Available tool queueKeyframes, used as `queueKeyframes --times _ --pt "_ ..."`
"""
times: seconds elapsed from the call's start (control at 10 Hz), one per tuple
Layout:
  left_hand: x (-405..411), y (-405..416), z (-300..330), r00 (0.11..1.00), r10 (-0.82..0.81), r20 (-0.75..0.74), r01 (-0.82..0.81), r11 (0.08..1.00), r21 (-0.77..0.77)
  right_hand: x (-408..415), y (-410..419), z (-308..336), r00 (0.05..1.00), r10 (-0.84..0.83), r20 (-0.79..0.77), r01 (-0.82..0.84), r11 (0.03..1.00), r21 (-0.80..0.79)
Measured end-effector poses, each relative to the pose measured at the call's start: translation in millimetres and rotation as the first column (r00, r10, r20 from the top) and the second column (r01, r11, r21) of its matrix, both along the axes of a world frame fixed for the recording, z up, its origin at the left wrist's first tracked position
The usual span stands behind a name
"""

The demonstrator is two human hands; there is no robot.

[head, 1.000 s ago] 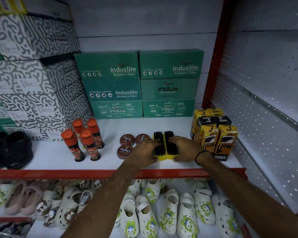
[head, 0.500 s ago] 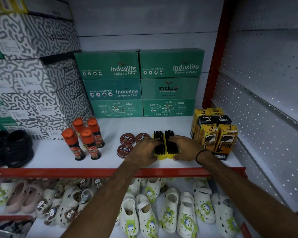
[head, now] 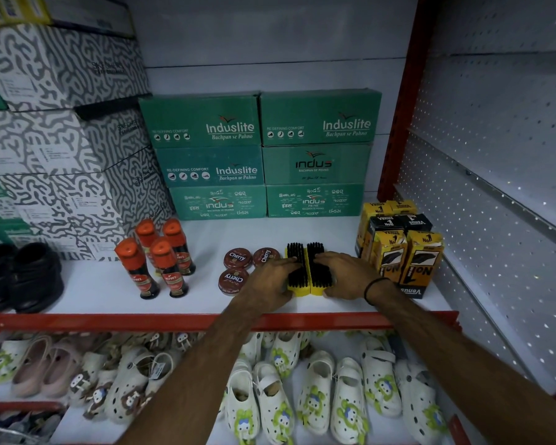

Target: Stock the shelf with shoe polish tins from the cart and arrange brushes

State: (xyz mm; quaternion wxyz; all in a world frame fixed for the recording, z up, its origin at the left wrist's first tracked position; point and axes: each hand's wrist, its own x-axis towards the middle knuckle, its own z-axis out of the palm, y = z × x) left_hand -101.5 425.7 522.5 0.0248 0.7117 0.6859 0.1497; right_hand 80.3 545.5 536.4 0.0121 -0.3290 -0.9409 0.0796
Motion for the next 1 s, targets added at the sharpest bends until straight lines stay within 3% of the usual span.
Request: queueKeyframes --times 0.4,1.0 --pt "2.1 -0.9 -0.3 0.998 0.007 0.063 -0.006 1.0 -0.01 -0.1 1.0 -2.0 1.0 -0.002 -0.006 0.003 1.0 0.011" --pt "7.1 -1.5 4.8 0.992 0.013 0.128 -0.015 1.0 0.014 -2.4 3.5 0.1 0.997 0.004 -0.077 -0.012 0.993 -0.113"
